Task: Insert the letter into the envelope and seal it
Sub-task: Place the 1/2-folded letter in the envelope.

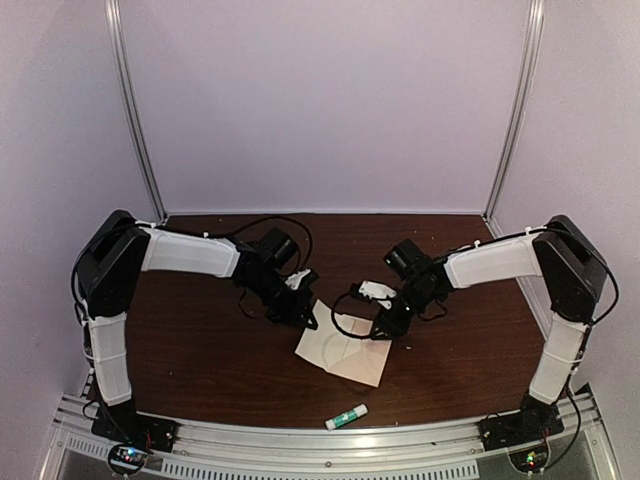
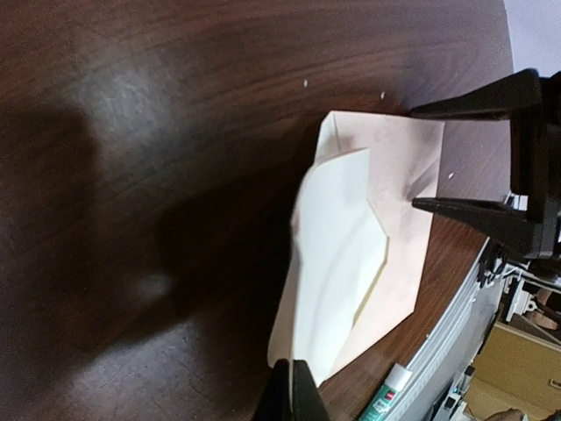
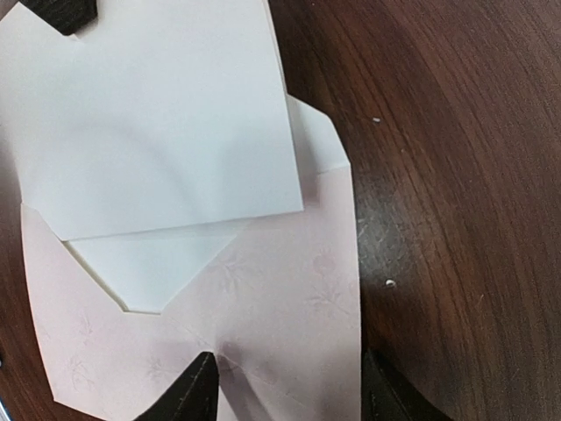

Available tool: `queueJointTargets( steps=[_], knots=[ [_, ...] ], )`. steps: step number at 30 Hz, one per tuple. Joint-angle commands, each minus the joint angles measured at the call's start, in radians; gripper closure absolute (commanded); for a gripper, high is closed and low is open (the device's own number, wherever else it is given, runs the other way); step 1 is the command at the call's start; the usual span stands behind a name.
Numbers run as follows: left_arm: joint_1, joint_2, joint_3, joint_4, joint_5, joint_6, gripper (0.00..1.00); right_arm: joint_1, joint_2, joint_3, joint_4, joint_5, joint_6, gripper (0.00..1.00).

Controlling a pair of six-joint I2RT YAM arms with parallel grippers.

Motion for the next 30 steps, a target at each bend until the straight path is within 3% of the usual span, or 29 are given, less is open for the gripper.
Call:
queueJointTargets(
  steps=[1, 11, 17, 30],
  knots=[
    [0.013, -0.071, -0.045, 0.129, -0.039, -0.078, 1.00, -0.028, 0.052, -0.030, -0.105, 0.095, 0.041, 0.44],
    [0.012, -0.035, -0.045, 0.143, -0.048, -0.075, 1.00, -0.029, -0.005, -0.046, -0.235, 0.059, 0.013, 0.44],
    [0.013, -0.026, -0.022, 0.132, -0.033, -0.085, 1.00, -0.031, -0.054, -0.077, -0.228, 0.108, 0.001, 0.44],
    [0.012, 0.103, 0.256, -0.333, 0.011, 0.129, 1.00, -0.060, -0.042, -0.009, -0.194, 0.085, 0.004, 0.43]
  ],
)
